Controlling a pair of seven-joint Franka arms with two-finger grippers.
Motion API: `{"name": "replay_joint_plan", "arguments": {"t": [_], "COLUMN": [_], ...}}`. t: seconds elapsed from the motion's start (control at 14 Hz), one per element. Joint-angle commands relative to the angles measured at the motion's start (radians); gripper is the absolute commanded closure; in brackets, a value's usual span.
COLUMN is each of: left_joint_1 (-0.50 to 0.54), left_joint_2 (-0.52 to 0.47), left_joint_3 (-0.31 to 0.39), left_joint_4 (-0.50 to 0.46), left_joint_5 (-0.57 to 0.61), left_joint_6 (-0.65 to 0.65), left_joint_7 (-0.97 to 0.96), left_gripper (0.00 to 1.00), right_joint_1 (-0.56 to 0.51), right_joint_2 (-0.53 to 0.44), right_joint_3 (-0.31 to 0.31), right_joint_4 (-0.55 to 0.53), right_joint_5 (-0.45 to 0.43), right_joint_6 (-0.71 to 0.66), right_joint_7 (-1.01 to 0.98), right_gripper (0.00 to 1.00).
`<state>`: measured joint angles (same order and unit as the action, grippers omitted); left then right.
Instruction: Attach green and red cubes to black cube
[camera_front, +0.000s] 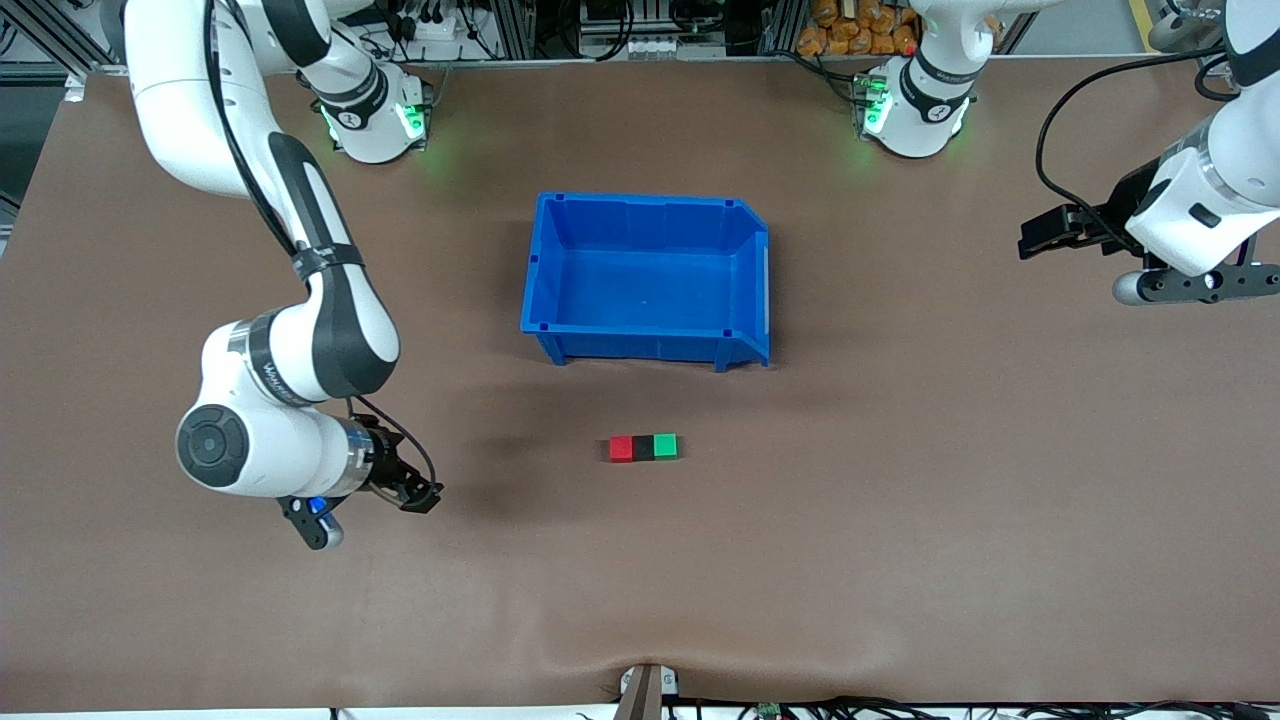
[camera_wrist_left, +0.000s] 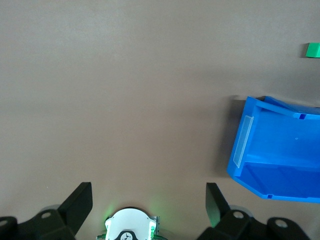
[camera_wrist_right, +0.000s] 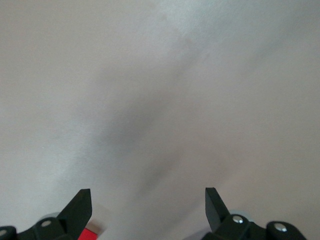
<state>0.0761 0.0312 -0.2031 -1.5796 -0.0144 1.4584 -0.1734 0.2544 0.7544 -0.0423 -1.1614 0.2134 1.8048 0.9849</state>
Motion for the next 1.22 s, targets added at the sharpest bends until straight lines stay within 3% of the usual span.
{"name": "replay_joint_plan", "arguments": {"t": [0.0, 1.15], "left_joint_1": [0.005, 0.001], "left_joint_2": [0.001, -0.001], "left_joint_3": [-0.004, -0.01], "left_joint_4": [0.012, 0.026], "left_joint_5": [0.016, 0.047], "left_joint_6": [-0.015, -0.026], "left_joint_7": [0.005, -0.017], "left_gripper": [0.0, 0.0], "right_joint_1": [-0.032, -0.092], "right_joint_2": [-0.03, -0.109], "right_joint_3": [0.013, 0.015], "right_joint_4": [-0.018, -0.024], "right_joint_5": [-0.009, -0.069], "right_joint_6": [-0.024, -0.104], "right_joint_7": [-0.048, -0.334], "right_gripper": [0.0, 0.0]}}
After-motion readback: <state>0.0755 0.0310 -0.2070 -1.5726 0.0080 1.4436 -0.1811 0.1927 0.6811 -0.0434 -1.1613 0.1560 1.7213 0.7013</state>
